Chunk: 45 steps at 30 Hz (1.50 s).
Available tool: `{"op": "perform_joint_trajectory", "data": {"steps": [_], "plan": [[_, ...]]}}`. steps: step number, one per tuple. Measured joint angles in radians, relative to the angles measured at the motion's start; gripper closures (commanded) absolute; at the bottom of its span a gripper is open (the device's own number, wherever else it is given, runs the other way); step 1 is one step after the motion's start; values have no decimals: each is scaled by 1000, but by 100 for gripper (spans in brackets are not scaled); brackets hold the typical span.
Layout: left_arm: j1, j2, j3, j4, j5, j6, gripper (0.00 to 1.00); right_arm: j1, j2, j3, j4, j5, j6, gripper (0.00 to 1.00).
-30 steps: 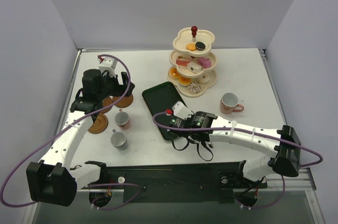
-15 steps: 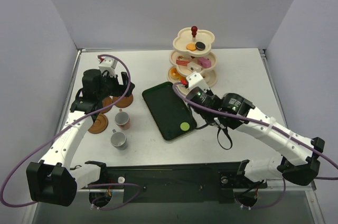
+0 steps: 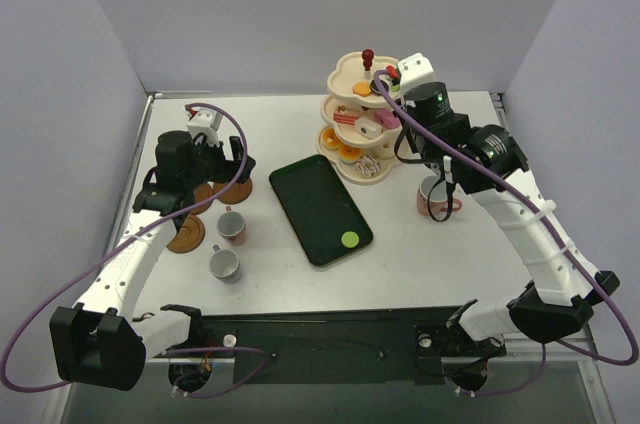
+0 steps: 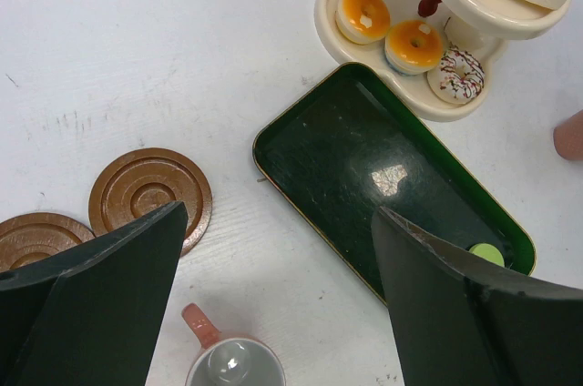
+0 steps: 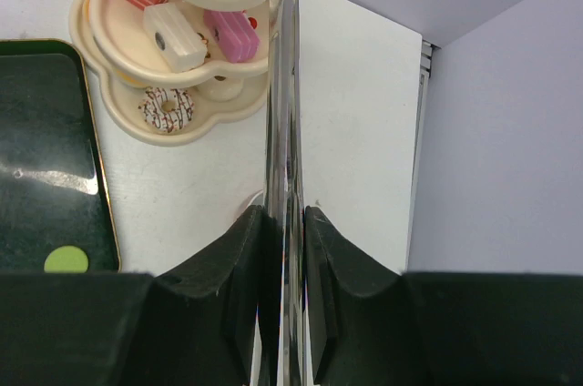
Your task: Serve the afternoon tea
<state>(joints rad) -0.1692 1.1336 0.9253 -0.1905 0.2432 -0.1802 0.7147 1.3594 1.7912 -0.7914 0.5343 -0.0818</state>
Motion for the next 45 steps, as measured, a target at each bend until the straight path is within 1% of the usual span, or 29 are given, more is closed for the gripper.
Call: {"op": "perform_joint_trajectory", "data": {"steps": [3,7,15,19,22,26,28,32,45], "plan": [[1,0,0,0,0,0,6,-77,60,38,23,-61,-30,94],[2,0,0,0,2,0,6,-149,134,83,36,-150,-51,94],[12,0,0,0,7,-2,6,-244,216,143,53,-296,-58,94],[15,0,0,0,8,-3,6,-283,253,172,58,-344,-57,92],[15,0,0,0,9,-3,6,-303,283,187,63,-370,-54,89],[19,0,0,1,11,-4,6,-323,317,208,65,-394,-53,80],[21,0,0,1,13,-6,6,-330,329,214,69,-400,-51,73],[23,0,0,1,16,-10,6,-336,340,223,69,-404,-50,68],[27,0,0,1,23,-18,6,-336,335,259,69,-404,-51,63]]}}
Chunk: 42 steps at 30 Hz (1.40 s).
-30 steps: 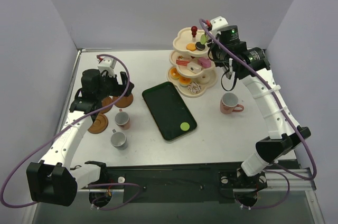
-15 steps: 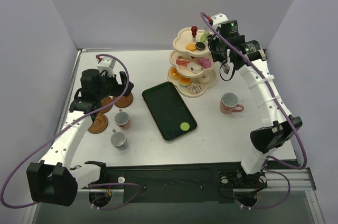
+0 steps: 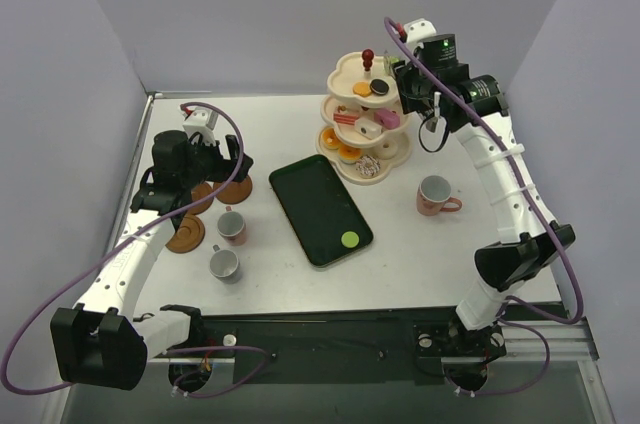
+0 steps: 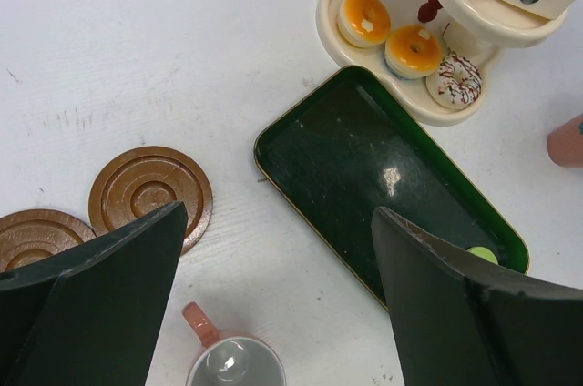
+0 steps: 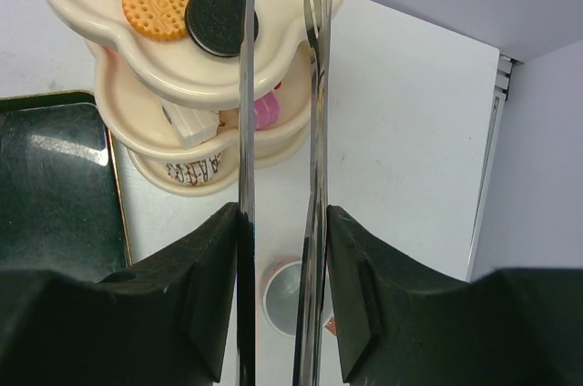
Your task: Serve the afternoon tea
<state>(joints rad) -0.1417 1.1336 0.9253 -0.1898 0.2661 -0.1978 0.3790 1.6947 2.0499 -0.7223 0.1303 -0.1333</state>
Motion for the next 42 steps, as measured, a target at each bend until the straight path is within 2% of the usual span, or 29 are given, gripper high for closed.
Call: {"op": "perform_joint_trajectory", "data": {"steps": [6,10,17,24,34,42], "plan": [[0,0,0,0,0,0,6,16,-40,-18,1,21,0,63],[0,0,0,0,0,0,6,83,-134,-103,8,79,0,64],[1,0,0,0,0,0,6,290,-352,-410,27,185,51,65],[1,0,0,1,0,0,6,514,-502,-716,-21,270,216,66],[0,0,0,2,0,-1,6,782,-464,-921,-118,293,483,67],[-2,0,0,3,0,-1,6,821,-370,-930,-122,294,559,65]]}}
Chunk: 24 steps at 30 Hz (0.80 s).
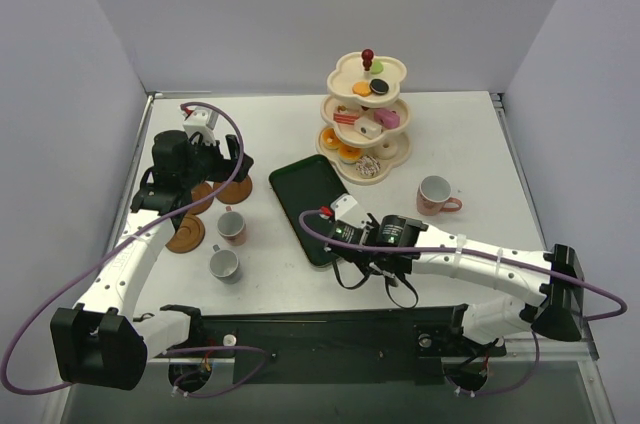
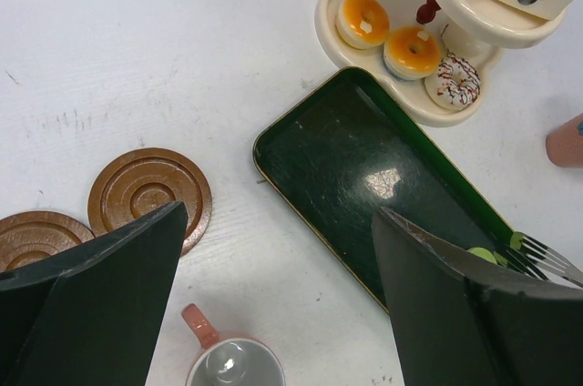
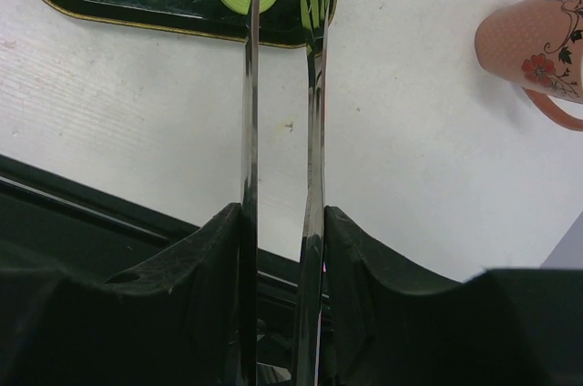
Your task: Serve the afternoon tea
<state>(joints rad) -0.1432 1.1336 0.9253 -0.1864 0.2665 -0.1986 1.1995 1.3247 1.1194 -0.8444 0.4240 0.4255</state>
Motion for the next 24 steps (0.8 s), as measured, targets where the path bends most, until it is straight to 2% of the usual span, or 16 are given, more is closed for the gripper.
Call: {"op": "perform_joint_trajectory", "data": {"steps": [12,24], "plan": [[0,0,0,3,0,0,6,0,85,0,-1,-16,2,59],[0,0,0,3,0,0,6,0,117,1,-5,-46,-8,58]]}}
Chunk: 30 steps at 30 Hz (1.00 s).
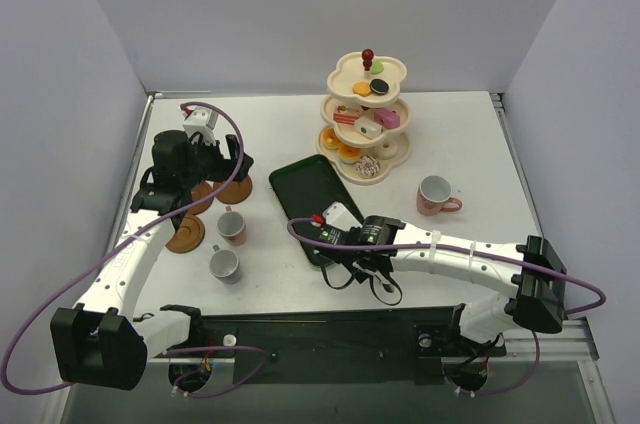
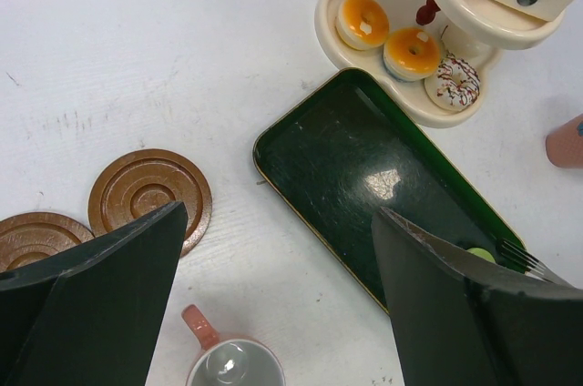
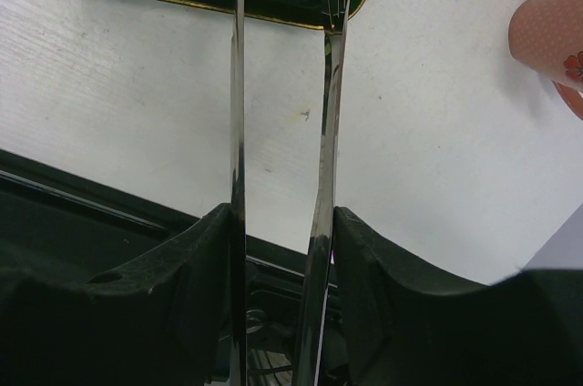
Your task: Serve the afternoon tea
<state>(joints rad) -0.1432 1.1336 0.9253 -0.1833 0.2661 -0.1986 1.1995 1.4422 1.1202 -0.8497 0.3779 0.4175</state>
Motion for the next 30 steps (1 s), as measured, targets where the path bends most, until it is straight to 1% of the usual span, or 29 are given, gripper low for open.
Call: {"op": "perform_joint_trajectory", "data": {"steps": [10,15,30], "plan": [[0,0,0,0,0,0,6,7,9,32,-4,-1,-1,58],[-1,0,0,0,0,0,6,9,8,55,-6,-1,1,55],[-22,5,0,0,-5,1,6,13,9,48,-15,-5,2,55]]}}
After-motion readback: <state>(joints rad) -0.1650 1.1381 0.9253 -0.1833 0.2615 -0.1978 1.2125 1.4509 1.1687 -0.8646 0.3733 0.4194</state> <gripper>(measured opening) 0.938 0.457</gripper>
